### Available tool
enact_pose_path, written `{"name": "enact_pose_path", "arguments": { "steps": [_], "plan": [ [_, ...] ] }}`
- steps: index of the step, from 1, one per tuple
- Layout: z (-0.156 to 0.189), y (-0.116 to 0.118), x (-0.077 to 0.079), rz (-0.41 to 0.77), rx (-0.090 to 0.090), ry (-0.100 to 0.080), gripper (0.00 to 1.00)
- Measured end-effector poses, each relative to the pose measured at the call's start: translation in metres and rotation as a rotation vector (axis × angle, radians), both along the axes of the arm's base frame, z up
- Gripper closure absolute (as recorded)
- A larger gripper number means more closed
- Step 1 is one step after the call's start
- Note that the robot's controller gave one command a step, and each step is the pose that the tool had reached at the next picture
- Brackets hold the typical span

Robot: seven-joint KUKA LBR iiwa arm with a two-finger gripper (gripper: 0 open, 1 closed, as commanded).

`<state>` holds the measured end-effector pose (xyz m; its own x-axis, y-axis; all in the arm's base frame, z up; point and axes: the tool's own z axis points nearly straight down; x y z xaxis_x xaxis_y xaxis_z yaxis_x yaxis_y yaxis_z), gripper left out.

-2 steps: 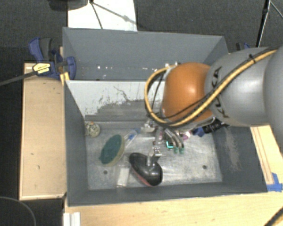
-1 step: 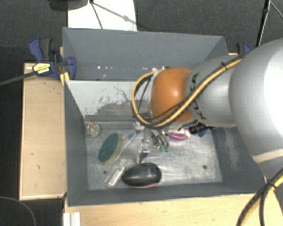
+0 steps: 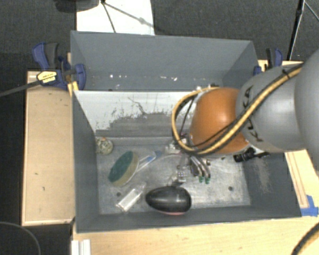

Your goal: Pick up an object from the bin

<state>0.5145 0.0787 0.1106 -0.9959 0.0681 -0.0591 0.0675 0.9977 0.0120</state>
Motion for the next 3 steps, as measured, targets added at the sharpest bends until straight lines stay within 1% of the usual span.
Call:
{"name": "enact_pose_path", "arguments": {
  "steps": [1,2,3],
  "plan": [
    [0.006,0.074,0.041,0.196,-0.010,0.051,0.00],
    [-0.037,0.020,0.053,0.076,-0.005,0.054,0.00],
    [-0.032,0.016,0.015,-0.052,0.003,0.004,0.00]
  ]
}}
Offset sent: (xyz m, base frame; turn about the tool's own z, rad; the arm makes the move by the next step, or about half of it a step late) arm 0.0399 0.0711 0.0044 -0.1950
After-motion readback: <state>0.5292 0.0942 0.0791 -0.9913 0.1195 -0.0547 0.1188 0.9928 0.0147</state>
